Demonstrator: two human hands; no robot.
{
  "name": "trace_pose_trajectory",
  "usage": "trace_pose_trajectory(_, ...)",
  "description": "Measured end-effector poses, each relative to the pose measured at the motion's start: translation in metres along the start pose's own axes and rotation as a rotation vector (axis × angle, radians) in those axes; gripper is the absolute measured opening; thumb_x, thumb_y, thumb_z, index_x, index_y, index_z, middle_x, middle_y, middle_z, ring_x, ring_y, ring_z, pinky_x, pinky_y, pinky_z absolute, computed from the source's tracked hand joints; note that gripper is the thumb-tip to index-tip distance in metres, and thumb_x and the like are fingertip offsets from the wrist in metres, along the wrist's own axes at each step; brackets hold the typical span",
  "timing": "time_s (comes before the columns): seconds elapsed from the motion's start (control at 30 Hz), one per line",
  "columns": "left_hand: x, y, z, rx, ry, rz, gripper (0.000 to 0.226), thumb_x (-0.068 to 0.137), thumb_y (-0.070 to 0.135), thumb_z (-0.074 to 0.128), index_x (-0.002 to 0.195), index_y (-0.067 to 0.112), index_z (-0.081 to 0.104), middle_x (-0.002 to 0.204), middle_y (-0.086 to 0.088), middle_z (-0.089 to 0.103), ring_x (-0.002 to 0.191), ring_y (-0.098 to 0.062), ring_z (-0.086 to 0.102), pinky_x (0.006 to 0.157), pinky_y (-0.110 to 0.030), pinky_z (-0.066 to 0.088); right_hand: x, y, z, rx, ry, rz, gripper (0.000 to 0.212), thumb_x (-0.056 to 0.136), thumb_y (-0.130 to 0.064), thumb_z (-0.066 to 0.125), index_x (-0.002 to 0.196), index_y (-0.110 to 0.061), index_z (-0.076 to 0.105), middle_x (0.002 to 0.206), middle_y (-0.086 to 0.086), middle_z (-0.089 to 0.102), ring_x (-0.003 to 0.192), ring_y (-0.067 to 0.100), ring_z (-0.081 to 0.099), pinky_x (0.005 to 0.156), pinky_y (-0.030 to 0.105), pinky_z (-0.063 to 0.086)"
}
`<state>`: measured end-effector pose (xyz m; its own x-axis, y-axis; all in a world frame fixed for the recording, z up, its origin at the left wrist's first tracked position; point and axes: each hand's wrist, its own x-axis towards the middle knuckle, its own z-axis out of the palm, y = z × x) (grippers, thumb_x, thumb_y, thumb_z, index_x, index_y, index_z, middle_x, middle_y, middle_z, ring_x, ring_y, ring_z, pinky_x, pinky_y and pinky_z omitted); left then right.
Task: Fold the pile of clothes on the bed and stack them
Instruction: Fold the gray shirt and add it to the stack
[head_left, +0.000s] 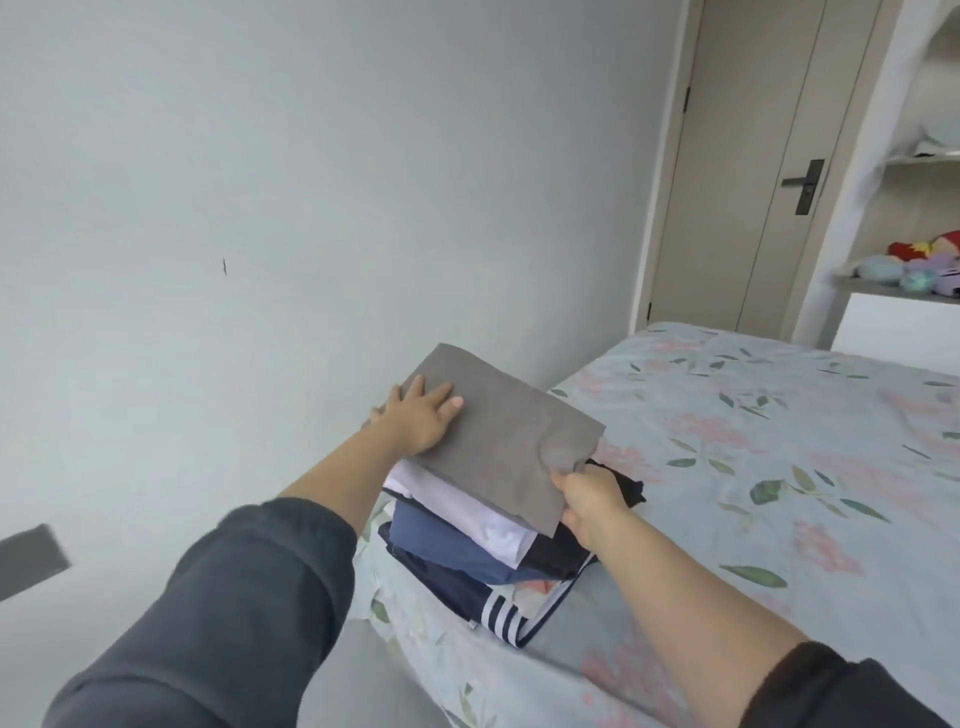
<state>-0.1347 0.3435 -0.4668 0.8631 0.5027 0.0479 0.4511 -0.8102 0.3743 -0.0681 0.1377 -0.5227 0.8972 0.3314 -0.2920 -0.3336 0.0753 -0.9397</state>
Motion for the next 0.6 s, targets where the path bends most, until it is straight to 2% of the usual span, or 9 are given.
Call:
trace_pose_trajectory(0.03,0.001,0.001,0.013,0.130,0.019,0.016,0.056,0.097,0.060,0.020,0.150,0.042,0.015,0.161,0.004,0.003,0.147,-0.030,0.004,0.114,-0.051,0.009,0.005,0.006,-0.003,0.024,-0.003,0.014,0.015,0.092,0.002,0.055,0.106,-0.003,0.058,0.115,0.021,0.062,0.098,0.034,0.062,0.091,0.050,0.050)
trace_pose_trajectory(0.1,0.004,-0.001,0.019,0.214,0.158,0.054,0.056,0.096,0.061,0.021,0.149,0.042,0.017,0.161,0.006,0.007,0.146,-0.028,0.007,0.113,-0.054,0.014,0.015,0.006,-0.009,0.071,-0.001,0.027,0.012,0.092,0.002,0.056,0.102,-0.005,0.057,0.110,0.019,0.063,0.093,0.031,0.062,0.086,0.045,0.052)
trace_pose_trajectory(0.13,0.006,-0.005,0.016,0.164,0.208,0.036,0.058,0.096,0.060,0.025,0.149,0.039,0.019,0.160,0.005,0.013,0.145,-0.026,0.013,0.113,-0.053,0.018,0.019,0.004,-0.011,0.062,0.020,0.026,0.012,0.091,0.001,0.057,0.101,-0.006,0.056,0.110,0.018,0.062,0.095,0.031,0.061,0.084,0.043,0.051)
trace_pose_trajectory(0.2,0.009,-0.020,0.004,-0.093,0.206,-0.116,0.066,0.093,0.061,0.036,0.150,0.031,0.021,0.156,-0.001,0.025,0.141,-0.028,0.024,0.110,-0.050,0.024,0.024,0.000,-0.012,-0.010,0.089,0.033,0.012,0.089,-0.002,0.062,0.097,-0.007,0.055,0.112,0.016,0.061,0.102,0.032,0.059,0.085,0.041,0.049)
trace_pose_trajectory(0.27,0.010,-0.038,-0.004,-0.492,0.059,-0.313,0.079,0.087,0.067,0.045,0.150,0.026,0.022,0.154,-0.004,0.029,0.139,-0.032,0.030,0.108,-0.049,0.027,0.023,0.001,-0.010,-0.036,0.079,0.083,0.014,0.088,-0.006,0.064,0.099,-0.007,0.055,0.110,0.015,0.062,0.103,0.032,0.059,0.085,0.040,0.048)
trace_pose_trajectory(0.3,0.007,-0.046,-0.006,-0.647,-0.035,-0.389,0.082,0.083,0.071,0.049,0.148,0.026,0.028,0.152,-0.003,0.032,0.138,-0.032,0.031,0.107,-0.053,0.028,0.021,0.003,-0.008,-0.012,0.034,0.134,0.016,0.088,-0.009,0.065,0.100,-0.007,0.056,0.104,0.015,0.063,0.097,0.031,0.061,0.082,0.040,0.050)
trace_pose_trajectory(0.4,0.000,-0.068,-0.006,-0.882,-0.287,-0.445,0.082,0.067,0.077,0.061,0.129,0.024,0.051,0.137,-0.001,0.052,0.126,-0.029,0.047,0.106,-0.059,0.034,0.017,0.008,-0.006,0.051,-0.049,0.229,0.022,0.085,-0.019,0.071,0.100,-0.010,0.057,0.091,0.012,0.064,0.081,0.025,0.061,0.062,0.035,0.050)
trace_pose_trajectory(0.5,-0.001,-0.077,-0.005,-0.920,-0.390,-0.399,0.087,0.052,0.077,0.068,0.121,0.026,0.057,0.126,0.000,0.063,0.117,-0.025,0.055,0.107,-0.058,0.033,0.020,0.010,-0.004,0.071,-0.088,0.252,0.027,0.084,-0.026,0.072,0.103,-0.011,0.061,0.097,0.011,0.067,0.086,0.025,0.064,0.065,0.036,0.052)
trace_pose_trajectory(0.6,0.001,-0.071,-0.012,-0.799,-0.347,-0.407,0.079,0.064,0.078,0.062,0.124,0.027,0.053,0.132,0.005,0.055,0.128,-0.023,0.046,0.110,-0.051,0.030,0.021,0.008,0.003,0.041,-0.146,0.270,0.026,0.083,-0.034,0.072,0.097,-0.012,0.066,0.091,0.009,0.071,0.086,0.024,0.066,0.072,0.036,0.054)
